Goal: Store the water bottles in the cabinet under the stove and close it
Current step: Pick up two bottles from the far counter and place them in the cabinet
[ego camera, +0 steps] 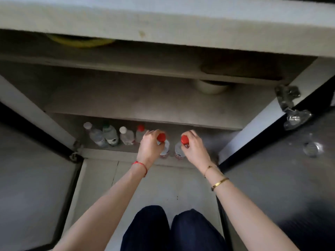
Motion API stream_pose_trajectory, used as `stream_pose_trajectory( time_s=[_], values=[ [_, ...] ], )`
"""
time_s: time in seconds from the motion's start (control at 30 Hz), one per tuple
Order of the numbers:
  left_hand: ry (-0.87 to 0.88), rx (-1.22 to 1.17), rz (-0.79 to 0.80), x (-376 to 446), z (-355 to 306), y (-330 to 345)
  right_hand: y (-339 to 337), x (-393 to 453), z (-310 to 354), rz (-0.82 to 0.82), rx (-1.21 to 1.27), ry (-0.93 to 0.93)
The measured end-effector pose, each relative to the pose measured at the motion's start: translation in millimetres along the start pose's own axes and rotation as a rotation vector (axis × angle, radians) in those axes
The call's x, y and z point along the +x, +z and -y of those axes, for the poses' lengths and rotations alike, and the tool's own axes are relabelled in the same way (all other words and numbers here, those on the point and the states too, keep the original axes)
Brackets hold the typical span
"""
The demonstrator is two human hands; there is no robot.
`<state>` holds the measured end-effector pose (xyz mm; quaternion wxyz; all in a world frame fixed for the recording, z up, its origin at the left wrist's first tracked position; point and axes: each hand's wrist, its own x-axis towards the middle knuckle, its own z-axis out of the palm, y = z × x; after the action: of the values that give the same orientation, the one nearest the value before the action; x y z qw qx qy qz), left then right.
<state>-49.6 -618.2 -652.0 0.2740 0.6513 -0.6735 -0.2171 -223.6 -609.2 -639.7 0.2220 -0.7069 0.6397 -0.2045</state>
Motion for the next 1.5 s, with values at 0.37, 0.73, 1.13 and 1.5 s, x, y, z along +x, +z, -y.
stream_pose_trajectory(
  time_s=[0.37, 0.73, 1.13, 1.5],
  values=[
    [-0.022, 0.000, -0.008, 58.0, 53.3, 69.8, 66.0, 60.1, -43.1, -0.042, 0.027, 0.041],
    [-0.030, 0.060, 0.060, 81.1, 67.2, 87.7, 89.7, 81.2, -55.4, 0.005, 0.025, 0.149],
    [-0.010, 0.049, 0.017, 76.6, 73.1, 102.0, 88.0, 86.6, -61.8, 0.050, 0.018, 0.204],
    [0.001, 0.042, 0.078, 70.3, 73.6, 94.1, 88.5, 64.2, -59.3, -0.028, 0.099, 0.136]
  ],
)
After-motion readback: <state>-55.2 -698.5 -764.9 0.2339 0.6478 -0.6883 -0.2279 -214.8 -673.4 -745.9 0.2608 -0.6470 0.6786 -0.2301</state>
